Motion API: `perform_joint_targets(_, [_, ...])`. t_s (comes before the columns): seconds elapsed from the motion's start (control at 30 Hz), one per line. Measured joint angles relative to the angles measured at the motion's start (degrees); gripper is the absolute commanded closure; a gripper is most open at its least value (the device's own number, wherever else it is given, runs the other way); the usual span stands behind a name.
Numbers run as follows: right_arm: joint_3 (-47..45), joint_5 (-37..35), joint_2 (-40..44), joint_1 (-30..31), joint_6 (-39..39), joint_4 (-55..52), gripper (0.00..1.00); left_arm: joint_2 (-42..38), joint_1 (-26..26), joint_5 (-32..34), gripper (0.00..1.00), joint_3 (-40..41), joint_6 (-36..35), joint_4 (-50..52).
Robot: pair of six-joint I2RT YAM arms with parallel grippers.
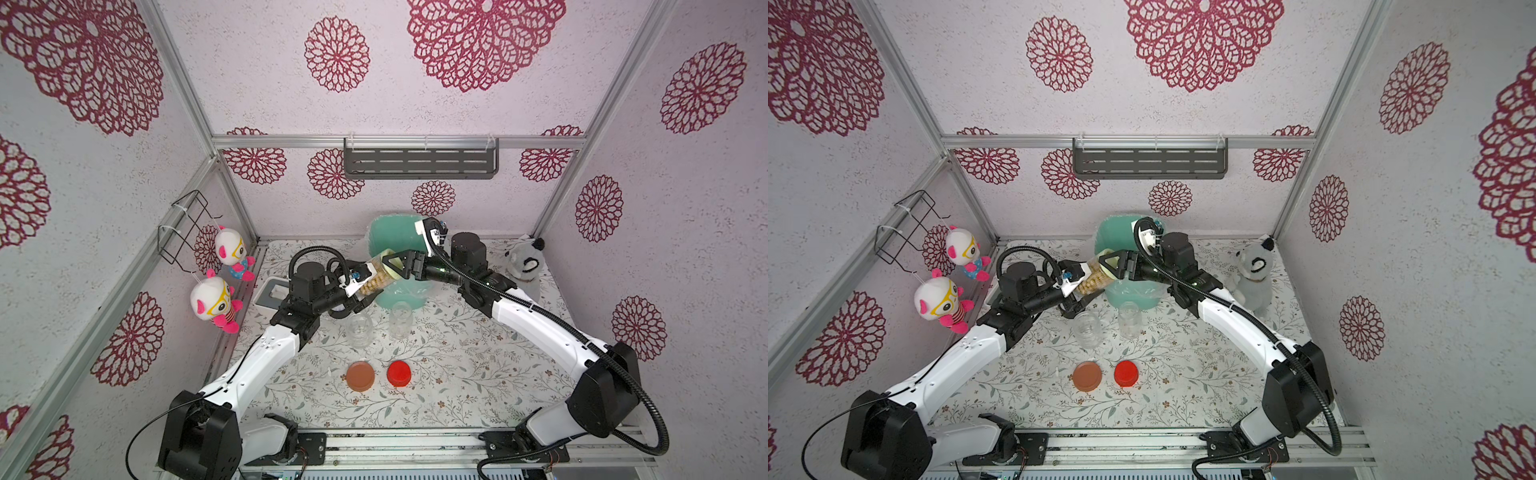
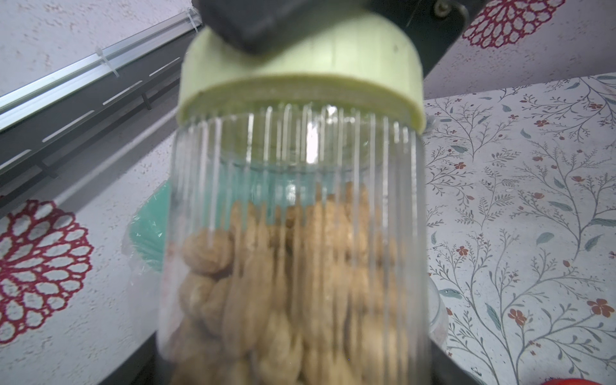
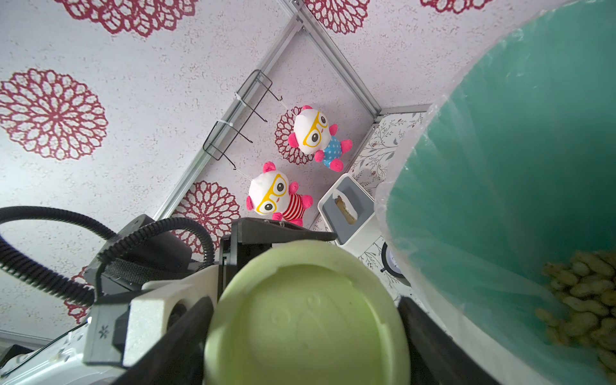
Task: Empty moldy peanuts from jars
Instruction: Unscrew the lid from the jar.
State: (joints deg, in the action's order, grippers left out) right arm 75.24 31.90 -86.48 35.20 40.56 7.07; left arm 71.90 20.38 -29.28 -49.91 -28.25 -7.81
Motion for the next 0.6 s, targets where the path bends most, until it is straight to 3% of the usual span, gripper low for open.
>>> perform_joint_targets(0.17, [0.6, 0.8, -0.1, 0.0, -0.1, -1.1, 0.35, 0.0, 0.0, -0.1, 1.0, 0.0, -0.1, 0.0])
perform_joint_targets(0.4, [0.6, 3.0, -0.2, -0.6, -0.5, -1.5, 0.7, 0.0, -0.3, -1.1, 1.0, -0.1, -0.6, 1.0])
perform_joint_targets(0.6, [-0.5, 6.3, -0.2, -1.2, -5.8, -1.0, 0.81, 0.0, -1.0, -4.1, 1.0, -0.3, -0.5, 3.2])
